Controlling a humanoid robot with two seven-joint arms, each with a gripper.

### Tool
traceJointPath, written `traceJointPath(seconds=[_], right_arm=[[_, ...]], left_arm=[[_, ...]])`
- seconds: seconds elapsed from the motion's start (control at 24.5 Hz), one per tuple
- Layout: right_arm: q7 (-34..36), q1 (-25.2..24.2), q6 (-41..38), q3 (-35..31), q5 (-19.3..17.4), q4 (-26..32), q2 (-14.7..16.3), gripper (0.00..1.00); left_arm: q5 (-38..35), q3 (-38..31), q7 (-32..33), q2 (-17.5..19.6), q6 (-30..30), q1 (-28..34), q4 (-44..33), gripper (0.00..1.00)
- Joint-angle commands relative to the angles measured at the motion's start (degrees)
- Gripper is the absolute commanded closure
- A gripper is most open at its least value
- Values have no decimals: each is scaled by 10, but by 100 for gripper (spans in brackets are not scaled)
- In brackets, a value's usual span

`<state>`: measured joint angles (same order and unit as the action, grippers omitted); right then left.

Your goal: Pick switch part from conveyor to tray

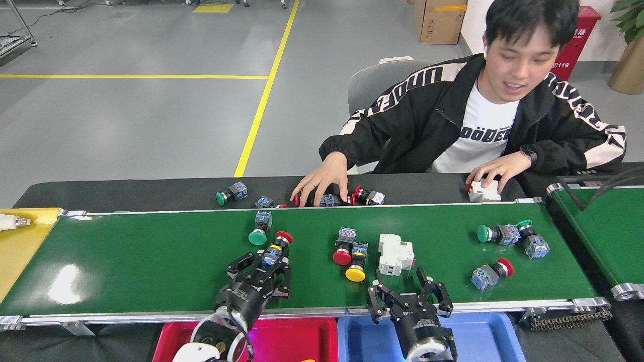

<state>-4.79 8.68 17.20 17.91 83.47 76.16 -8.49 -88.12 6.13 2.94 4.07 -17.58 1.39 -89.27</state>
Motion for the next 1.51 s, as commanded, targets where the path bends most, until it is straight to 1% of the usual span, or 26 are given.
traceJointPath(seconds=[0.0,0.08,0.12,0.16,0.2,0.25,0.29,0.33,0.37,0.45,0.53,0.57,0.61,0.65,0.69,0.78,0.86,0.9,0.98,1.06,1.18,1.27,1.31,1.35,1.39,1.47], right_arm=[[2,27,26,5,-3,-23,-5,4],[1,46,29,7,-6,-44,-5,6],[1,50,29,8,-10,-49,-5,12],[1,52,23,7,-16,-49,-5,24],[2,53,20,7,-20,-49,-3,33],[0,54,15,7,-22,-48,0,42],[1,54,6,8,-23,-48,1,50],[0,54,-2,7,-23,-47,2,55],[0,52,-11,7,-23,-44,2,57],[0,46,-27,7,-23,-29,2,57],[-1,26,-56,4,-25,21,20,57],[-5,1,-82,3,-32,60,38,56],[-21,-30,-133,3,-54,106,71,53],[-30,-50,-191,1,-77,132,104,53],[-32,-60,-248,0,-103,152,134,52],[-31,-74,-343,-7,-152,178,175,51],[-29,-97,-398,-20,-170,191,198,50],[-24,-116,-430,-31,-174,197,208,49],[-9,-160,-506,-73,-176,204,223,49],[8,-214,-610,-130,-180,215,228,49],[12,-276,-622,-238,-182,223,221,49],[12,-296,-622,-277,-182,221,216,46],[11,-299,-622,-284,-181,220,209,37],[8,-299,-622,-286,-181,220,196,22],[4,-300,-622,-287,-181,220,182,11],[-6,-300,-622,-292,-180,219,172,8]], left_arm=[[6,-23,-4,19,-48,46,-62,93],[1,-38,-16,34,-82,96,-90,88],[-1,-37,-21,43,-87,109,-92,83],[-7,-37,-22,52,-86,117,-92,74],[-13,-38,-22,57,-86,121,-92,63],[-18,-38,-23,60,-86,122,-90,45],[-24,-38,-23,60,-86,123,-90,30],[-25,-38,-23,62,-87,125,-89,9],[-25,-39,-24,64,-88,129,-90,0],[-22,-48,-24,66,-89,134,-93,0],[-21,-65,-24,58,-88,143,-96,0],[-18,-81,-24,53,-84,145,-97,0],[-11,-107,-23,38,-83,146,-96,0],[-5,-135,-19,13,-79,145,-96,0],[-2,-166,-16,-17,-73,143,-96,0],[-2,-223,-9,-64,-61,136,-96,0],[-1,-266,-1,-85,-43,134,-96,0],[-1,-284,2,-90,-22,132,-96,0],[19,-287,20,-91,19,128,-96,0],[51,-287,29,-85,27,129,-95,0],[51,-284,25,-83,26,131,-99,0],[50,-280,24,-79,25,133,-109,0],[49,-271,23,-78,25,136,-120,0],[48,-258,23,-78,25,136,-125,0],[39,-241,23,-75,26,136,-125,0],[11,-212,23,-71,26,135,-124,0]])
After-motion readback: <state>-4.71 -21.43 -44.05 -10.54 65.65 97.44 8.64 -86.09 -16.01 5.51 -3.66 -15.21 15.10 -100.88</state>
